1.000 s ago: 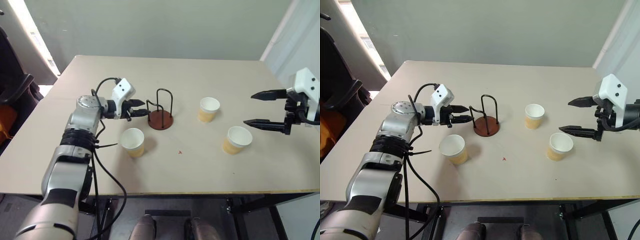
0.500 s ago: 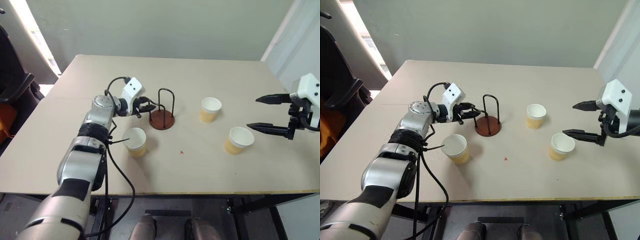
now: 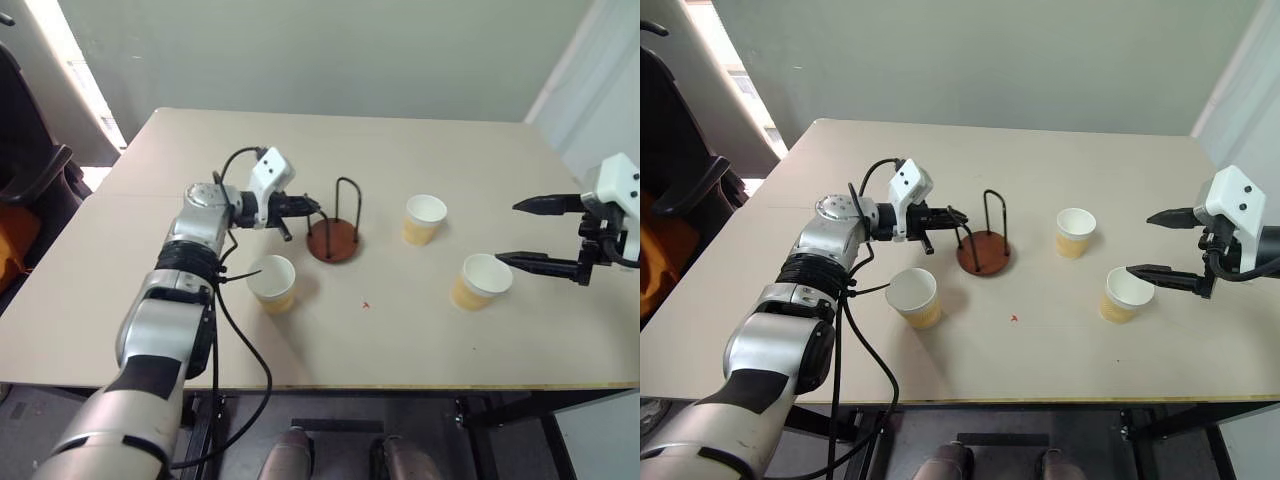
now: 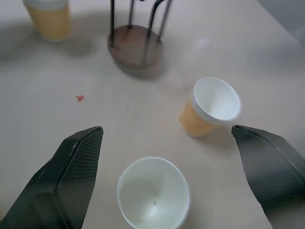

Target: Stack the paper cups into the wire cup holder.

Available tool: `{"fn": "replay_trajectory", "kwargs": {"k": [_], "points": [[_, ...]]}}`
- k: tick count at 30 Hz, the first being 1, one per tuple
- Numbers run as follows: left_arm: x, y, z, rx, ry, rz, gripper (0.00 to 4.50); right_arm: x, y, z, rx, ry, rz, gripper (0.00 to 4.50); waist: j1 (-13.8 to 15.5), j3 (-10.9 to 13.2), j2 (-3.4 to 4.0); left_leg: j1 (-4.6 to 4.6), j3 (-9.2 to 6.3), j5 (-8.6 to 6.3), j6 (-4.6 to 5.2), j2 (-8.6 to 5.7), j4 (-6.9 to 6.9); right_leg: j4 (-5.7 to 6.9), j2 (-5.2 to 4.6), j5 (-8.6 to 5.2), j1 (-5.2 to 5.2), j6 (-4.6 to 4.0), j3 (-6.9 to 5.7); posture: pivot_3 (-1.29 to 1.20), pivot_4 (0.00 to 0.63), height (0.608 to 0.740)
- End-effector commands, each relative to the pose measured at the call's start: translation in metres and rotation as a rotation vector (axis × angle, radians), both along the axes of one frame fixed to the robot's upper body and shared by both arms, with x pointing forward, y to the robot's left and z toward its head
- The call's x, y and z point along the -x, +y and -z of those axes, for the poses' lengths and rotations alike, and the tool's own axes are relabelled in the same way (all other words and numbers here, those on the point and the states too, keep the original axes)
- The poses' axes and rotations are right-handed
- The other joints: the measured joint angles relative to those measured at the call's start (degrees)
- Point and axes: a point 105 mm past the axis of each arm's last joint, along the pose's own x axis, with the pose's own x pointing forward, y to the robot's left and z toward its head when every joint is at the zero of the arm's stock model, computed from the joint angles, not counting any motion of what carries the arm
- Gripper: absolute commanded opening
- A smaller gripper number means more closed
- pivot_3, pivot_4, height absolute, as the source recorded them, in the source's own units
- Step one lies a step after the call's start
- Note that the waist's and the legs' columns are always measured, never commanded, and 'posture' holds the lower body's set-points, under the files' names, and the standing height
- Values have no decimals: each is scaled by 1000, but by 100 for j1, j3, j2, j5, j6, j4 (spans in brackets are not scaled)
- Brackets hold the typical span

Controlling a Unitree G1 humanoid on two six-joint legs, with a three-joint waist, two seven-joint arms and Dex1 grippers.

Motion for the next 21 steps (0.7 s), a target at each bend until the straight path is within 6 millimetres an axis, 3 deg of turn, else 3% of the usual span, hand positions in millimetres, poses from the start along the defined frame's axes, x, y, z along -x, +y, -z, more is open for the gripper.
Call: {"fn": "replay_trajectory", "kwargs": {"k": [1,5,9,12,20,21], "points": [[34,-30,-6,0,0,218,49,5,4,5,40,27,-29,4500,9,0,0,1,2,-2,2,-3,2,2,-5,-4,0,6,7,0,150,740],[50,-51,24,-113,16,294,49,5,12,6,3,43,-51,4500,7,-2,4,13,18,-15,23,-22,16,8,-26,-4,-1,45,74,0,150,740],[52,-63,41,-180,-5,301,49,16,24,17,2,112,-96,4500,5,-2,4,12,37,-29,47,-23,48,5,-37,8,-1,68,112,0,150,740],[49,-67,45,-203,-20,283,49,18,24,27,32,139,-76,4500,7,-2,5,11,38,-64,110,-22,65,5,-39,9,5,69,115,0,150,740],[53,-65,60,-284,-24,305,49,21,29,36,49,158,-81,4500,2,-4,10,17,46,-70,121,-22,79,6,-40,13,12,74,126,0,150,740],[54,-65,60,-276,-6,305,319,20,29,35,49,156,-79,4500,2,-4,9,19,46,-71,122,-22,78,6,-40,13,15,74,126,0,150,740]]}}
